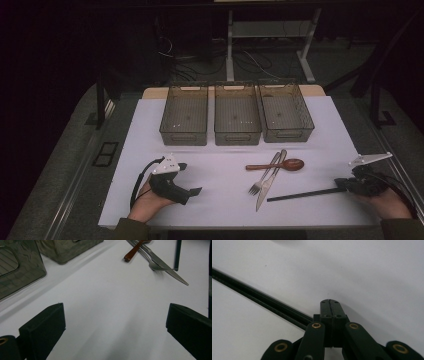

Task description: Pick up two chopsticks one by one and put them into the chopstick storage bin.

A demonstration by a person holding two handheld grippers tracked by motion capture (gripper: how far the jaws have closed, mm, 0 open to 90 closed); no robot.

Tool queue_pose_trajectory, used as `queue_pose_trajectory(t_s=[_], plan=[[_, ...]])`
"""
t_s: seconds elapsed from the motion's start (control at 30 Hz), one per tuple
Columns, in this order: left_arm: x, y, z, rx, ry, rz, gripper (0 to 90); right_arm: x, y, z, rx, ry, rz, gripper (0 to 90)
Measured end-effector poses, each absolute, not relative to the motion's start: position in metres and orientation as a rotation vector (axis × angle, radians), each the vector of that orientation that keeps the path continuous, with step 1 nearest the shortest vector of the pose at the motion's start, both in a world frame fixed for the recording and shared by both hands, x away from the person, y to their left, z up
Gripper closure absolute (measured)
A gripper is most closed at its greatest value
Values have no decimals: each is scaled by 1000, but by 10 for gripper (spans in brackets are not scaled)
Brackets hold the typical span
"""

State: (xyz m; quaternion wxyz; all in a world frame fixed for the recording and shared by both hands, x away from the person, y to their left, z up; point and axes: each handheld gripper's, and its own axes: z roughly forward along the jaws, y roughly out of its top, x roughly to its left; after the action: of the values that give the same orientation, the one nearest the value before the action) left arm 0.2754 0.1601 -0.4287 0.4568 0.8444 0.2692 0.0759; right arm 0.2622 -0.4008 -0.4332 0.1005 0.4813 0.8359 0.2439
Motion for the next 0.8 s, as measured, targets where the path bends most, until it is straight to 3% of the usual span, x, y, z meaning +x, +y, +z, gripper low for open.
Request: queue_pose_trajectory(t_s=[0.27, 0.43, 0.57, 0.8], plan=[[275, 159, -429, 2085, 661, 184, 15, 259, -403, -431, 1414, 2465, 741, 886], [276, 159, -429, 2089, 660, 185, 15, 261, -395, -423, 1355, 2483, 864, 781], [275, 158, -429, 2088, 657, 185, 15, 263, -368, -420, 1195, 2569, 966, 693], [275, 158, -429, 2088, 659, 182, 15, 267, -330, -420, 997, 2683, 1035, 678]])
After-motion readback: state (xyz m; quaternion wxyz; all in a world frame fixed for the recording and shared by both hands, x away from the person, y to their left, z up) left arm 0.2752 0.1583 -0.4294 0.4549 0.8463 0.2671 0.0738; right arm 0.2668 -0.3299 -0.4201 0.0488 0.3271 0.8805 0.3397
